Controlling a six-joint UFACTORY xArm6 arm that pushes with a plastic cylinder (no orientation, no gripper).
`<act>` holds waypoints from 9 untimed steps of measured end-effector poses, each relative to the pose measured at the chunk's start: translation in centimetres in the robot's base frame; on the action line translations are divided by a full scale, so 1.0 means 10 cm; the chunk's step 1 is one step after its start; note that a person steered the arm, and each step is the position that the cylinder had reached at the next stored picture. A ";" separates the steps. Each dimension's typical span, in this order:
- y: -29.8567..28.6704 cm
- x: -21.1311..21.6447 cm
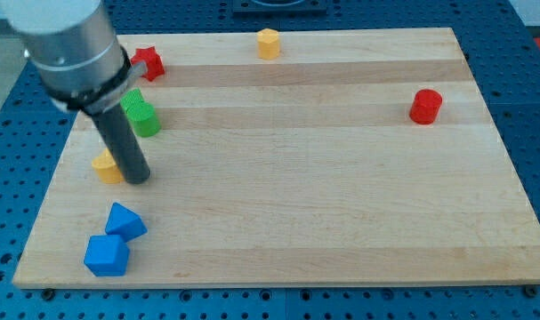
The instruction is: Adjust the blue triangle at the top of the blue cube
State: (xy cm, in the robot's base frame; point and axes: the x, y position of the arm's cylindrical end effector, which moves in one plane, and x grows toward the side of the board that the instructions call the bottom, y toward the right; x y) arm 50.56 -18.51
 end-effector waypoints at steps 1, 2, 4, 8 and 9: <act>0.00 0.23; -0.02 0.26; -0.11 0.26; -0.69 0.31; -0.68 0.40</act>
State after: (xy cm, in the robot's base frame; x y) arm 54.56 -25.36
